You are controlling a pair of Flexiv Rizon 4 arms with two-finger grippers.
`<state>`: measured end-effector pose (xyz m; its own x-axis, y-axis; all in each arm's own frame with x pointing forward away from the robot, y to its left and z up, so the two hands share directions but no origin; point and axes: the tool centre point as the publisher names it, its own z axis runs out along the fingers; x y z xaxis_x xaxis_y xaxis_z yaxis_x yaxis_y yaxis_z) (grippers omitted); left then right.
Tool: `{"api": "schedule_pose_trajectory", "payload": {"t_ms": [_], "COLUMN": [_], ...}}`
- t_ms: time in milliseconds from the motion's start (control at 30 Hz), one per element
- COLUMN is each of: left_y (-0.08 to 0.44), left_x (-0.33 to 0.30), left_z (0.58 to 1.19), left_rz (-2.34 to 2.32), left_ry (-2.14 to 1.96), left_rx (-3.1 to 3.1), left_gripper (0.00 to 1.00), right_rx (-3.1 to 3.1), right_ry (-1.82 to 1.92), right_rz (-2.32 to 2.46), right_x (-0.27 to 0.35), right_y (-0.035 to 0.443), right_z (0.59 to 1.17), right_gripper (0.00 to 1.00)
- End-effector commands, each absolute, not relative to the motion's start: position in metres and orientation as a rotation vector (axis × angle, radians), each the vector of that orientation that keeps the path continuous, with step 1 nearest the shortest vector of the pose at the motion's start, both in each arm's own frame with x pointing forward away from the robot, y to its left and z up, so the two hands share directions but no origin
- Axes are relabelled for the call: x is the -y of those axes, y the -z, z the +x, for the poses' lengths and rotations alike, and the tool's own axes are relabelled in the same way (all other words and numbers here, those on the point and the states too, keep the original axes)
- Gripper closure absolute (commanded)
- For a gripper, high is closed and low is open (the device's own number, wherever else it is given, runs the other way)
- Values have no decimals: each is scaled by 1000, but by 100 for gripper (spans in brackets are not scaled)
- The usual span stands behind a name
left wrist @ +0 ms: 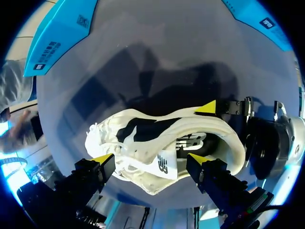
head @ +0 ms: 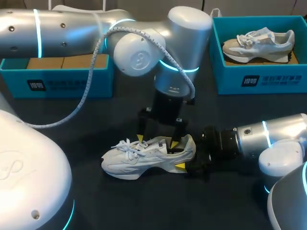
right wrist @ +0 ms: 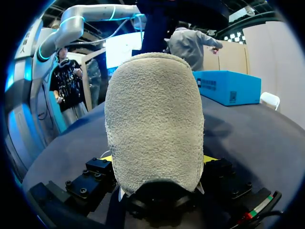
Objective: Take the shoe out of the shoebox, open the shoe tongue, remove and reinsert the insole, then place the shoe into the shoebox
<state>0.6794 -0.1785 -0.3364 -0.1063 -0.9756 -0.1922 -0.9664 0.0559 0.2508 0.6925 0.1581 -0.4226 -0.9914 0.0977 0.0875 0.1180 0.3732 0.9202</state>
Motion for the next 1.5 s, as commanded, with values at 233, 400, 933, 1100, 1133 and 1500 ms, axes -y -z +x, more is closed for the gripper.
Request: {"api": "schedule_pose_trajectory", "payload": {"t_ms": [233,400,933,1100,1133,1500], "left_y": [346,348,338,334,333,323], "left_x": [178,175,160,155,155,156], "left_z": [678,674,667,667,667,664], "left_rz": [2135,2161,2213,2222,2227,2221], "left_ry": [586,625,660,660,657,585], "left_rx": [2247,2258,2265,2265,2264,2264], "left_gripper": [0,0,2,16,18,56], "right_rx": [2590,2590,2590,2590,2590,2590], "right_ry": [1734,1734,1734,1734,1734,1734], "right_rz": [-203,-203,-203,-203,-203,-203], "right_x": [-159,-159,-159,-159,-159,-159], "right_y": [423,423,423,423,423,423], "right_z": [692,692,692,692,692,692], "right_gripper": [100,100,100,100,100,100]}}
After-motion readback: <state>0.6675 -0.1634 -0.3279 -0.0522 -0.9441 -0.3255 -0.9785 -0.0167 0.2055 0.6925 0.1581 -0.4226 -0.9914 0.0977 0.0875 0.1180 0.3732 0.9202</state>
